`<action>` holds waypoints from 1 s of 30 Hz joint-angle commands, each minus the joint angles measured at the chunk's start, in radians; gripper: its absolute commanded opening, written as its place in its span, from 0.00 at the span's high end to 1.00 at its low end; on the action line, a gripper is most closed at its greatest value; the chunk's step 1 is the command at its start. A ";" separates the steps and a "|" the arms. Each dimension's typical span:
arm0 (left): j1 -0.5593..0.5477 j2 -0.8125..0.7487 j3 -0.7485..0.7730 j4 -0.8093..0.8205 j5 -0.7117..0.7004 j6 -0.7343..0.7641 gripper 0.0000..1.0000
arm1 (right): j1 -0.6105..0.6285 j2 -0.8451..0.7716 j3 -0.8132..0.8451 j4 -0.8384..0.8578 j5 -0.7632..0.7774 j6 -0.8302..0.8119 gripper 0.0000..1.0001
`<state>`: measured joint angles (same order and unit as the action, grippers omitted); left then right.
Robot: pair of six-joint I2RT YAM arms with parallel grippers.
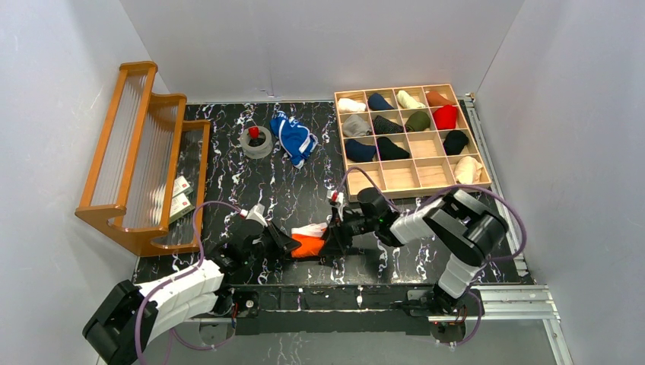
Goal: Roll the underwear
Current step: Roll the underwear to the center of the board.
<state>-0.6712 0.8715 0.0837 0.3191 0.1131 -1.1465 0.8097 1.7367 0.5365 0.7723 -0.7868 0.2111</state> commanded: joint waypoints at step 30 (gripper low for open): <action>0.001 -0.078 0.100 -0.266 -0.099 0.010 0.88 | 0.294 -0.054 -0.044 -0.047 0.499 -0.630 0.99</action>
<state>-0.6712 0.8528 0.1768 0.1055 0.0547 -1.1278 1.1282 1.6295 0.5045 0.7681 -0.2932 -0.5201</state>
